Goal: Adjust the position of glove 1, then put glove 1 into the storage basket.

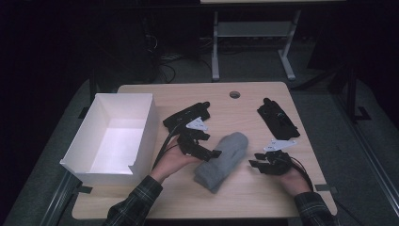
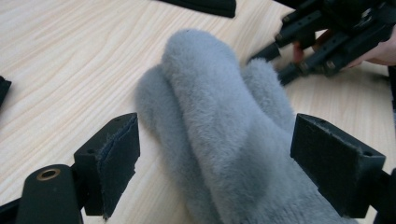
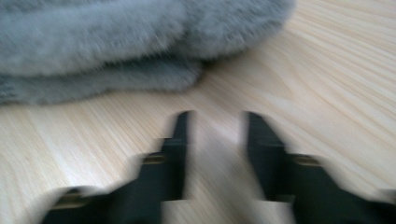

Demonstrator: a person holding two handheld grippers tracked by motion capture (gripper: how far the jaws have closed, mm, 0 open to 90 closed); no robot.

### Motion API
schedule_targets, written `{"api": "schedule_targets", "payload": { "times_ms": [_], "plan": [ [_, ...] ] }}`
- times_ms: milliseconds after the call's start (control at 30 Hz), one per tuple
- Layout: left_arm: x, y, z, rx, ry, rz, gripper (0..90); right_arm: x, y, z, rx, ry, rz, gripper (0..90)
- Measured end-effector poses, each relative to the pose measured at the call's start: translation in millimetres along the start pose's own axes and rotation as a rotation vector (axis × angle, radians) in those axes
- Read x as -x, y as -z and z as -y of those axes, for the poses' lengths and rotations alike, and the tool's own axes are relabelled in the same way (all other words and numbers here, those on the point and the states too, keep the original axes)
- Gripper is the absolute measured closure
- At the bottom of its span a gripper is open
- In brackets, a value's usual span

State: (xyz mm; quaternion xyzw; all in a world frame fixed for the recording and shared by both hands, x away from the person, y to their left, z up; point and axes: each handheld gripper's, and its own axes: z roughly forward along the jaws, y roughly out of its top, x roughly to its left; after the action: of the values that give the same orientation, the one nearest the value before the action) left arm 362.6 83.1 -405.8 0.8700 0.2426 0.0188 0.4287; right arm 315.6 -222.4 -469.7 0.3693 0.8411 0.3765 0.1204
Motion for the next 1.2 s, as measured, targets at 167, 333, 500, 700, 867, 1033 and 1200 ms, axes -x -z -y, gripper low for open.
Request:
{"api": "schedule_targets", "payload": {
  "times_ms": [167, 333, 500, 700, 867, 1033, 1200],
  "plan": [
    [-1.0, -0.8, 0.6, -0.006, -0.008, 0.001, 14.9, -3.3, -10.2, -12.5, -0.015, -0.008, -0.025, 90.0],
    [-2.2, 2.1, 1.3, 0.001, -0.002, -0.002, 14.9, -11.6, -22.7, -23.5, -0.017, 0.017, -0.027, 90.0],
    [-3.1, 5.6, 1.7, 0.008, 0.002, -0.006, 14.9, -12.3, -35.5, -31.8, -0.005, 0.023, -0.041, 90.0],
    [-6.8, 7.7, 4.2, 0.007, 0.015, -0.018, 14.9, -17.4, -51.1, -44.2, 0.014, 0.026, -0.084, 90.0],
    [-12.9, 7.2, 8.5, 0.010, 0.045, -0.053, 14.9, -21.3, -52.0, -45.8, 0.018, 0.053, -0.059, 71.4],
    [-18.5, 0.9, 13.7, -0.006, 0.069, -0.064, 14.2, -10.4, -38.4, -37.5, 0.032, 0.022, -0.022, 45.0],
    [-15.2, -8.5, 14.4, -0.003, 0.078, -0.055, 13.3, 1.9, -21.5, -17.1, 0.009, -0.003, 0.012, 34.0]
  ]
}}
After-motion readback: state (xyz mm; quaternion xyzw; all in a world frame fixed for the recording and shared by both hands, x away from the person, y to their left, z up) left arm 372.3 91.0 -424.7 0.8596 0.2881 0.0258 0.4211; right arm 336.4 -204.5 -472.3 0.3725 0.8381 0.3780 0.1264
